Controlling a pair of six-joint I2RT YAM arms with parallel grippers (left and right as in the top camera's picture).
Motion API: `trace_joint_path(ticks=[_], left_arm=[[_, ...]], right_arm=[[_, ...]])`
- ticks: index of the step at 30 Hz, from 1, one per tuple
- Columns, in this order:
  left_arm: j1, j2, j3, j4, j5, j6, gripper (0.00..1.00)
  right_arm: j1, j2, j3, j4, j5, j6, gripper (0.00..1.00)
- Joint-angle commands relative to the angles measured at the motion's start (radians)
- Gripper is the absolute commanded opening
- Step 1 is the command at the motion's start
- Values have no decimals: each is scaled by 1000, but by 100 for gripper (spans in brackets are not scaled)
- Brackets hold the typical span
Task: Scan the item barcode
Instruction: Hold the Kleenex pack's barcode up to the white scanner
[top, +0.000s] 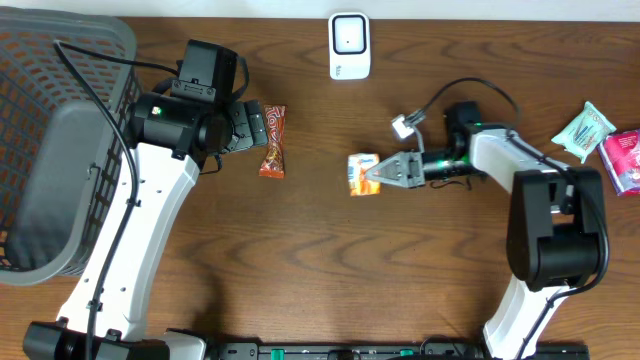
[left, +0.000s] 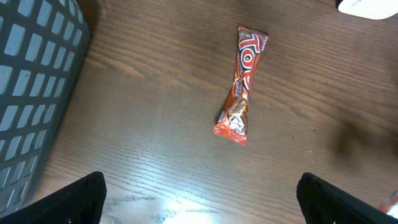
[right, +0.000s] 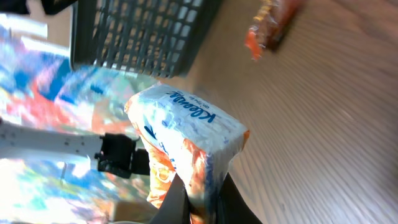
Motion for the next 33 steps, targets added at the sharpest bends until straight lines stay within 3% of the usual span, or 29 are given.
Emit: trace_joint_path(ticks=[1, 4, 6, 7, 9, 10, 12, 13, 18, 22, 25, 27, 33], left_arm=[[2, -2, -2, -3, -10, 3, 98], [2, -2, -2, -3, -10, 3, 98], [2, -2, -2, -3, -10, 3, 98], [2, -2, -2, -3, -10, 3, 98], [2, -2, -2, -3, -10, 3, 98], [2, -2, -2, -3, -10, 3, 98], [2, -2, -2, -3, -10, 3, 98], [2, -2, -2, -3, -10, 3, 98], [2, -2, -2, -3, -10, 3, 98], [2, -2, -2, -3, -10, 3, 98], [2, -2, -2, -3, -10, 3, 98], [2, -2, -2, -3, -10, 3, 98], [2, -2, -2, -3, -10, 3, 98]], right_arm=[[27, 9, -3, 82, -64, 93, 1], [47, 5, 14, 211, 83, 395, 1], [67, -6, 32, 255, 286, 578, 1], [95, -20, 63, 270, 489, 719, 1], [133, -34, 125, 268, 680, 796, 1], [143, -38, 145, 264, 730, 804, 1], [200, -40, 273, 218, 1051, 820, 1], [245, -40, 347, 184, 1313, 779, 1], [406, -34, 404, 276, 1975, 591, 1], [442, 1, 404, 471, 2087, 414, 1], [418, 35, 451, 561, 2041, 412, 1], [404, 64, 508, 556, 1981, 412, 1], [376, 342, 951, 338, 1880, 428, 1]])
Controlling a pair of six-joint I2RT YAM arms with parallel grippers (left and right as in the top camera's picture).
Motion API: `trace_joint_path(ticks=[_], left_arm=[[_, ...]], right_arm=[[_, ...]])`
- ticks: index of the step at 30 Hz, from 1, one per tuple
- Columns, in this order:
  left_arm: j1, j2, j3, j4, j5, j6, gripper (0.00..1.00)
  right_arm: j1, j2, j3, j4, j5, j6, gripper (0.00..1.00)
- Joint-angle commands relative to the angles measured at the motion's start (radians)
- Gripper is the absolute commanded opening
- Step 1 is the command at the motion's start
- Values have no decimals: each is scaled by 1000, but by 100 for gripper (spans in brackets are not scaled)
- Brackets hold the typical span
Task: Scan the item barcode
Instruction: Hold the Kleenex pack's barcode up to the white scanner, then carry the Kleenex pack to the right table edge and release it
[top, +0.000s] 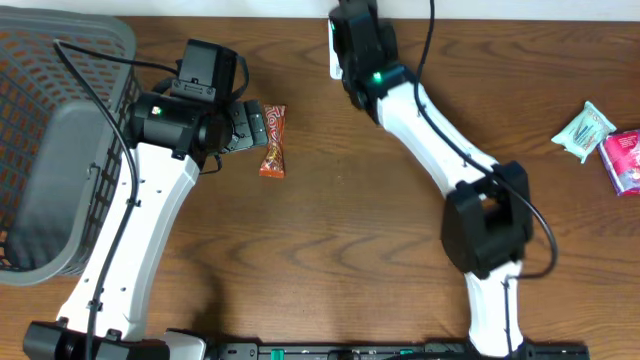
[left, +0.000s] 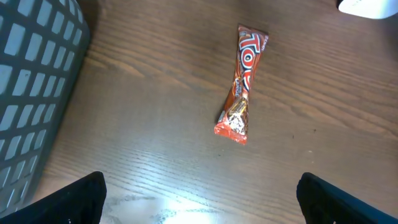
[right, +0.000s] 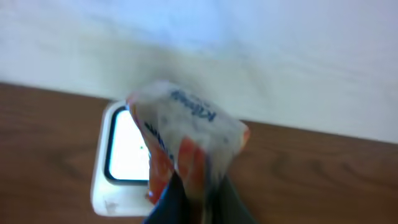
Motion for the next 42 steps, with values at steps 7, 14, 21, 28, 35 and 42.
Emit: trace_joint_path(ticks=[7, 14, 21, 28, 35, 42], left_arm=[[2, -2, -2, -3, -10, 3, 98], [2, -2, -2, -2, -10, 3, 98], [2, -2, -2, -2, -10, 3, 98], [2, -2, -2, -2, -10, 3, 98], [2, -2, -2, -3, -10, 3, 98], [2, -2, -2, -2, -10, 3, 98]], right_arm=[[-10, 234, 344, -240, -17, 47, 1], [-88, 221, 476, -550, 159, 160, 1], [-328, 211, 482, -948, 239, 290, 1], [-595, 211, 479, -1134, 158, 432, 1], [-787, 211, 468, -1163, -18, 432, 2], [-864, 211, 466, -1173, -114, 413, 99]])
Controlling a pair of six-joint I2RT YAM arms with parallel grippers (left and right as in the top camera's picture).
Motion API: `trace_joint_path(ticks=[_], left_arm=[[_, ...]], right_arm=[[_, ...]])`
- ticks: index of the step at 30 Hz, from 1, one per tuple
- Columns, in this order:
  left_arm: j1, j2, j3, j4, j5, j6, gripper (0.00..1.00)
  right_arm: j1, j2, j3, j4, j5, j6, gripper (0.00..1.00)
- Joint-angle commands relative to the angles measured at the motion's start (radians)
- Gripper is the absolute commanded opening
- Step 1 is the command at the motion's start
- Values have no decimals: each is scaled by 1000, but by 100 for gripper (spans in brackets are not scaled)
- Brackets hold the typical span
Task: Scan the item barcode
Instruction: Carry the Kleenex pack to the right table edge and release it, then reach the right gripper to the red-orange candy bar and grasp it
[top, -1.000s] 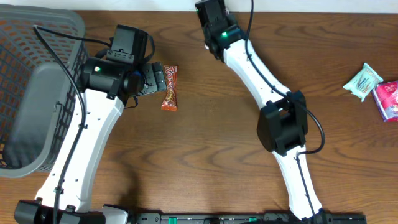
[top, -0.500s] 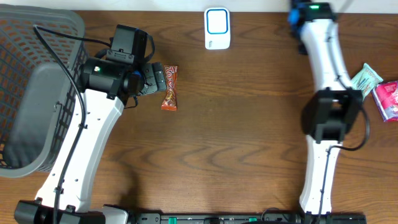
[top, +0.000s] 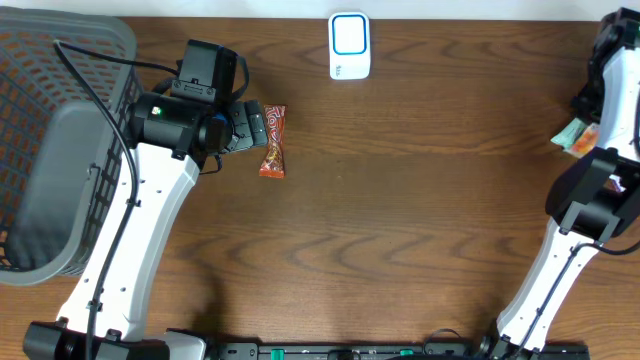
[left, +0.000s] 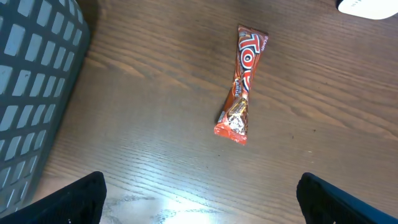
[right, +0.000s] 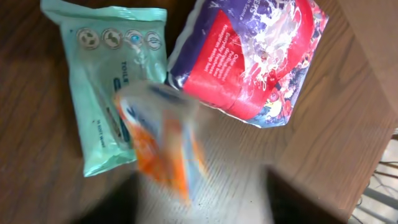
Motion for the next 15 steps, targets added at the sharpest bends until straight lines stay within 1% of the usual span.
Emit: trace_joint_path(ticks=[1, 3, 4, 5, 6, 7, 9, 11, 12, 14, 15], left_arm=[[2, -2, -2, -3, -10, 3, 98], [2, -2, -2, -3, -10, 3, 98], [2, -2, -2, -3, -10, 3, 98], [2, -2, -2, -3, -10, 3, 98], [2, -2, -2, -3, -10, 3, 98], [2, -2, -2, -3, -10, 3, 98], [2, -2, -2, -3, -10, 3, 98], [2, -2, -2, -3, -10, 3, 98], [2, -2, -2, -3, -10, 3, 98], [2, -2, -2, -3, -10, 3, 98], [2, -2, -2, -3, -10, 3, 98]], right_arm=[[-7, -24, -4, -2, -105, -24, 99], [-4, -24, -4, 5, -171, -42, 99], [2, -24, -5, 27, -321, -97, 99], [4, -24, -5, 35, -375, -118, 99], [11, -24, -6, 51, -496, -162, 99], [18, -24, -6, 59, -570, -187, 99], [38, -24, -7, 68, -703, -212, 99], [65, -24, -7, 66, -784, -212, 99], [87, -24, -7, 62, -840, -235, 99], [128, -24, -8, 56, -932, -306, 99], [166, -24, -10, 51, -992, -363, 99]])
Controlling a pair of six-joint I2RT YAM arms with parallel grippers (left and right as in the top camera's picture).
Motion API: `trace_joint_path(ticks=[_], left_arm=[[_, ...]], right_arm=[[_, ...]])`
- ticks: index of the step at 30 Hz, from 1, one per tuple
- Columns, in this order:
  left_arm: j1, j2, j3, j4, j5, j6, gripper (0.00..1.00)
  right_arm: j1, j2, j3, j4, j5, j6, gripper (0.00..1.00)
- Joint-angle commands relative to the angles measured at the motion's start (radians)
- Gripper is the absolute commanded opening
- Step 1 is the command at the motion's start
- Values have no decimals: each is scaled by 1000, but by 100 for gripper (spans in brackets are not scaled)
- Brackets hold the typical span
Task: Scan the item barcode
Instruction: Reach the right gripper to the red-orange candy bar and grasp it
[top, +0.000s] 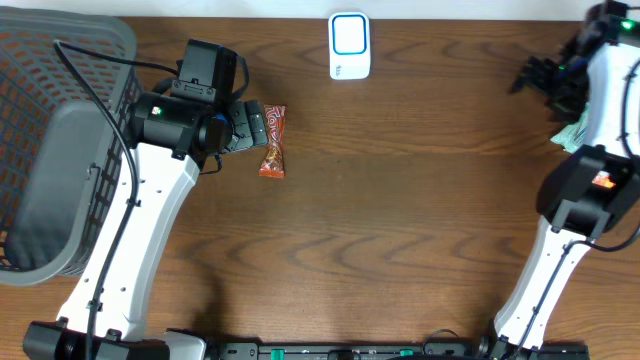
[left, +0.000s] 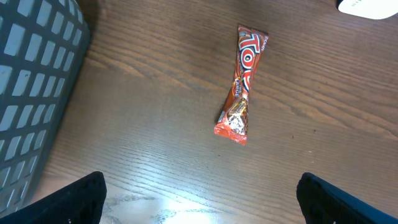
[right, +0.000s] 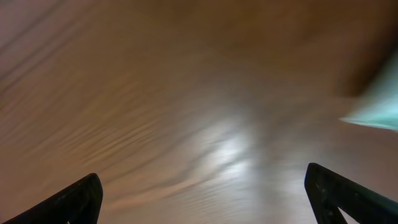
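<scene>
The white barcode scanner (top: 349, 45) stands at the table's far edge; its corner (left: 372, 6) shows in the left wrist view. A red-orange candy bar (left: 241, 93) lies on the wood, also seen from overhead (top: 272, 141). My left gripper (left: 199, 202) hangs open just left of it, with nothing between its fingers. At the far right my right gripper (top: 530, 78) points left over bare wood; in its own blurred view it (right: 211, 199) is open and empty. The orange and white tissue pack is out of view.
A grey mesh basket (top: 50, 140) fills the far left of the table. A teal wipes pack (top: 572, 135) lies at the right edge, half hidden by the right arm; its tip (right: 373, 106) shows in the right wrist view.
My right gripper was over the teal and red packs with the tissue pack blurred in it. Now it is open and empty over bare wood to their left. The left arm is unchanged.
My right gripper held the tissue pack at mid-table, then in front of the scanner at the back. It was then at the far right above the teal and red packs, and now it is open without the pack. The left arm and candy bar stayed put.
</scene>
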Motion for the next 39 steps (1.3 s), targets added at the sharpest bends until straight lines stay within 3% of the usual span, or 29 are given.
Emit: trace_joint_path(ticks=[1, 4, 9, 13, 16, 23, 30, 31, 34, 35, 38, 39], left_arm=[[2, -2, -2, -3, -10, 3, 98], [2, -2, -2, -3, -10, 3, 98], [2, -2, -2, -3, -10, 3, 98], [2, -2, -2, -3, -10, 3, 98], [2, -2, -2, -3, -10, 3, 98], [2, -2, -2, -3, -10, 3, 98], [2, -2, -2, -3, -10, 3, 98], [2, -2, -2, -3, -10, 3, 98], [2, -2, -2, -3, -10, 3, 98], [2, -2, -2, -3, -10, 3, 98], [2, -2, -2, -3, -10, 3, 98], [2, -2, -2, -3, -10, 3, 98]], right_arm=[[115, -24, -16, -9, -263, -167, 99], [229, -24, -48, 8, -262, -175, 99], [443, -24, -174, 185, -262, -109, 98], [586, -24, -298, 460, -262, 111, 83], [671, -24, -371, 644, -262, 308, 77], [782, -24, -428, 739, -219, 413, 77], [861, -24, -521, 804, -171, 439, 66], [866, -24, -529, 809, -171, 439, 63], [875, -24, -554, 821, -155, 433, 36], [875, -24, -555, 821, -148, 429, 33], [871, -24, -555, 817, -149, 362, 1], [863, -24, -555, 802, -149, 356, 1]])
